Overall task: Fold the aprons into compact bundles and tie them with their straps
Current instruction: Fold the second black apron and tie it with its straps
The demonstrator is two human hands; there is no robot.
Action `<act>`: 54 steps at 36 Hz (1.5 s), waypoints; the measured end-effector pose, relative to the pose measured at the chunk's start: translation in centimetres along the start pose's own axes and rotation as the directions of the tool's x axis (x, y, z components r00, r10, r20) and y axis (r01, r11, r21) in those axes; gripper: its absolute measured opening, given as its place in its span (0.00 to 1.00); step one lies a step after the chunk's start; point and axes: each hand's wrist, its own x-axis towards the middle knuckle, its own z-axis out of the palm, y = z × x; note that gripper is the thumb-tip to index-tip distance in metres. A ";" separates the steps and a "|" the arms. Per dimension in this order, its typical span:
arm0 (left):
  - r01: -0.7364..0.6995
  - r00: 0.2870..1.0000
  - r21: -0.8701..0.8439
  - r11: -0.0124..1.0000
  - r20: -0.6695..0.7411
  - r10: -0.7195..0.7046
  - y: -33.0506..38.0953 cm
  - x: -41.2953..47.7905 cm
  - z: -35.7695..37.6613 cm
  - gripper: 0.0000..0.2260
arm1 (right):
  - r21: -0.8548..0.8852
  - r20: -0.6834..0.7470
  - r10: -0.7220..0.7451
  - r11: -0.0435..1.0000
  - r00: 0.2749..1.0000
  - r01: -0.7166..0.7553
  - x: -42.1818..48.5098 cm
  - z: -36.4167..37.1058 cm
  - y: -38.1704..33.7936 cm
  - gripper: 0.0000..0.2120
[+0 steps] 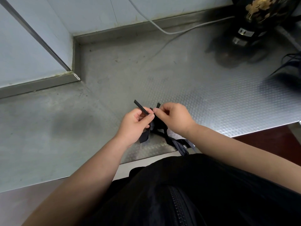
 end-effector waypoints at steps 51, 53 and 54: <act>0.002 0.975 -0.020 1.000 -0.221 -0.006 -0.8 -0.4 1.7 0.10 | -0.084 0.074 -0.044 0.995 0.996 0.050 -0.7 -1.1 0.5 0.13; -0.015 0.971 -0.029 0.999 -0.239 0.008 -0.8 -0.4 1.6 0.09 | 0.046 0.091 -0.018 0.999 0.996 0.014 -0.7 -1.1 0.3 0.10; -0.020 0.970 -0.037 0.999 -0.243 0.011 -0.9 -0.4 1.6 0.09 | 0.112 0.101 -0.005 0.994 0.995 -0.006 -0.7 -1.1 0.3 0.09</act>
